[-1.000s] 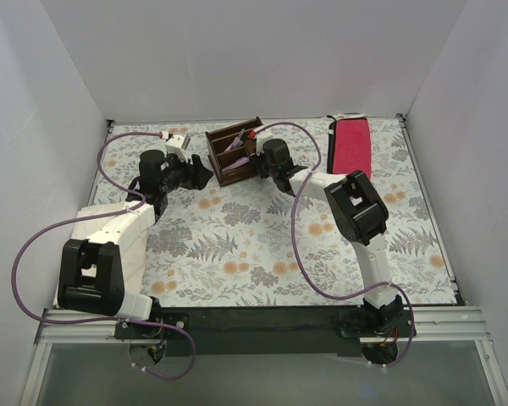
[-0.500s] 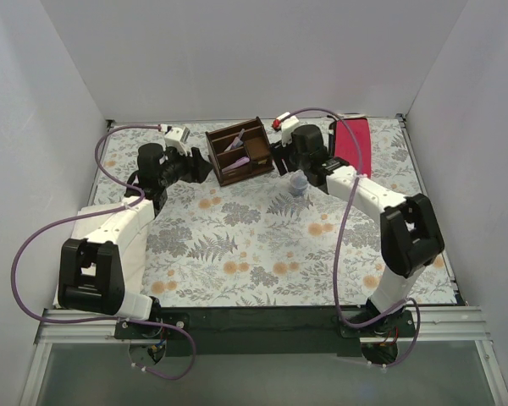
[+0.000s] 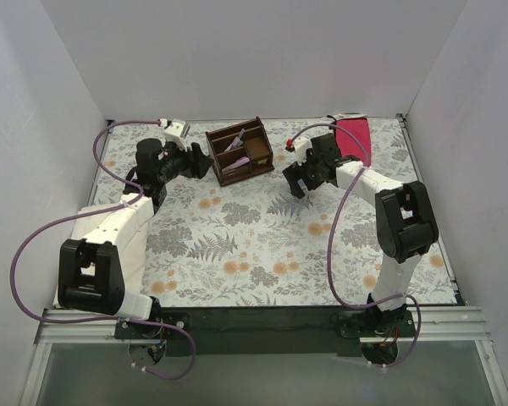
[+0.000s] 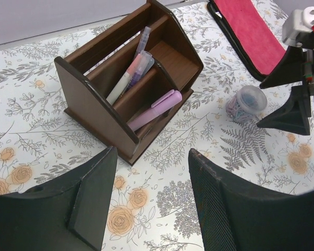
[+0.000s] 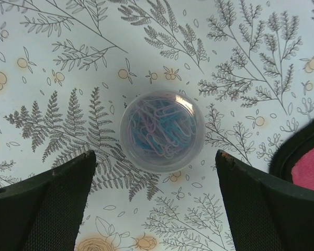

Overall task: Sort the stationery into containers
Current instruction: Pick up the stationery from the center of the board, then place the stationery in the storage box.

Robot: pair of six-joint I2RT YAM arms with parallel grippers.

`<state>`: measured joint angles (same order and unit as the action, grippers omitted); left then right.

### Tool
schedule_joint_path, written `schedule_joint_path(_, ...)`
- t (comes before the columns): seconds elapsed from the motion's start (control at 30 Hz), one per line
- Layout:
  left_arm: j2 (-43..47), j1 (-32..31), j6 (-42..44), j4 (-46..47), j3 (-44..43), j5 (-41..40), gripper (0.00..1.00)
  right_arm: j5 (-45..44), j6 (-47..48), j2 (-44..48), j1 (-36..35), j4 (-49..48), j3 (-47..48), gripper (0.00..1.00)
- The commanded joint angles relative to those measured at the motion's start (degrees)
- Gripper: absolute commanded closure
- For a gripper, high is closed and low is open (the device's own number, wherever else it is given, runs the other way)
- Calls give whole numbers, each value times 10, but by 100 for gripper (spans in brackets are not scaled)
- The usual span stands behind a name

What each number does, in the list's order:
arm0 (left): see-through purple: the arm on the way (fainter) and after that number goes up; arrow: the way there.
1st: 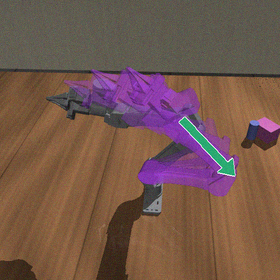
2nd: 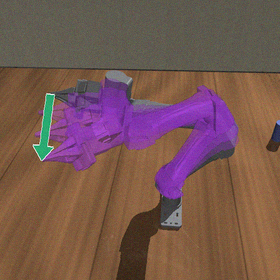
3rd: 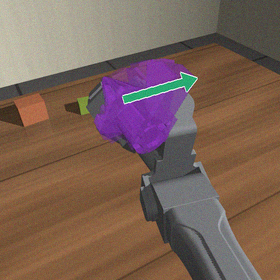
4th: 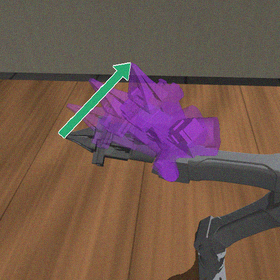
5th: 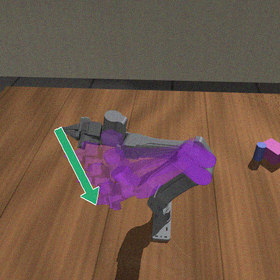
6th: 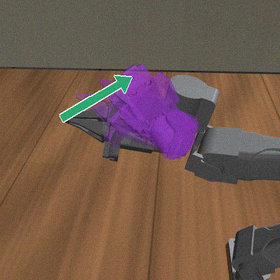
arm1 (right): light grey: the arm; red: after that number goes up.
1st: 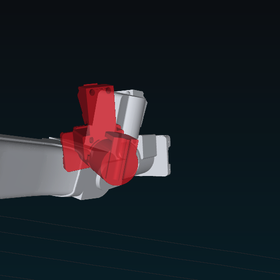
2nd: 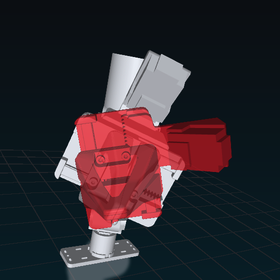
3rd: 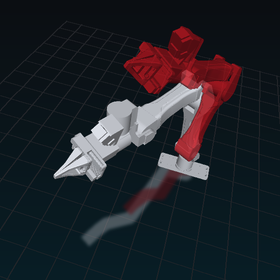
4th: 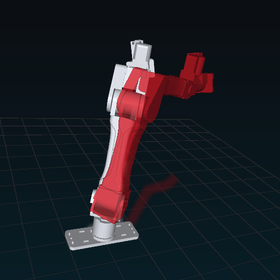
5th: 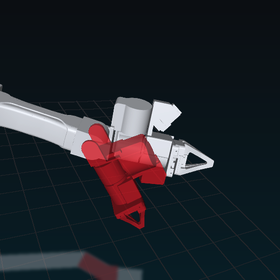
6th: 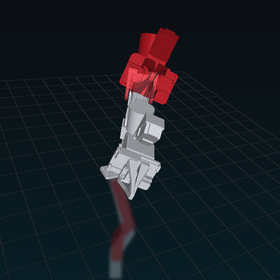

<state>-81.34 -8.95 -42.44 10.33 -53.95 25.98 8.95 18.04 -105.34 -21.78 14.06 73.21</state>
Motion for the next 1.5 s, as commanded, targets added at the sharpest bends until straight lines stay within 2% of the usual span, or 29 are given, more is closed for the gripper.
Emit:
schedule_joint_path(0.0, 10, 1, 12, -10, -13, 0, 45, 27, 9, -22, 3, 3, 54, 2)
schedule_joint_path(0.4, 7, 1, 17, -14, -17, -8, 45, 3, 1, -57, 5, -4, 72, 10)
schedule_joint_path(0.5, 7, 1, 13, -8, -15, -8, 45, 5, 1, -50, 5, -4, 61, 16)
schedule_joint_path(0.6, 7, 2, 10, -6, -12, -8, 45, 17, -2, -49, 5, -5, 58, 35)
schedule_joint_path(0.63, 7, 1, 10, -6, -12, -8, 45, 20, -1, -49, 4, -5, 59, 46)
schedule_joint_path(0.7, 8, 1, 13, -6, -13, -8, 45, 25, -2, -48, 4, -5, 62, 50)
schedule_joint_path(0.77, 10, 1, 15, -6, -13, -15, 45, 24, 2, -45, 5, -4, 67, 62)
schedule_joint_path(0.83, 12, 1, 16, -5, -11, -20, 45, 26, 6, -37, 4, 0, 72, 78)
schedule_joint_path(0.93, 17, 1, 21, 0, -5, -30, 45, 23, 9, -23, 1, 8, 93, 98)
schedule_joint_path(1.17, 28, 1, 22, 6, 6, -36, 45, 27, 43, -33, -20, 77, 221, 99)
schedule_joint_path(1.47, 38, 2, 23, 11, 10, -47, 45, 31, 86, -109, -55, 160, 446, 99)
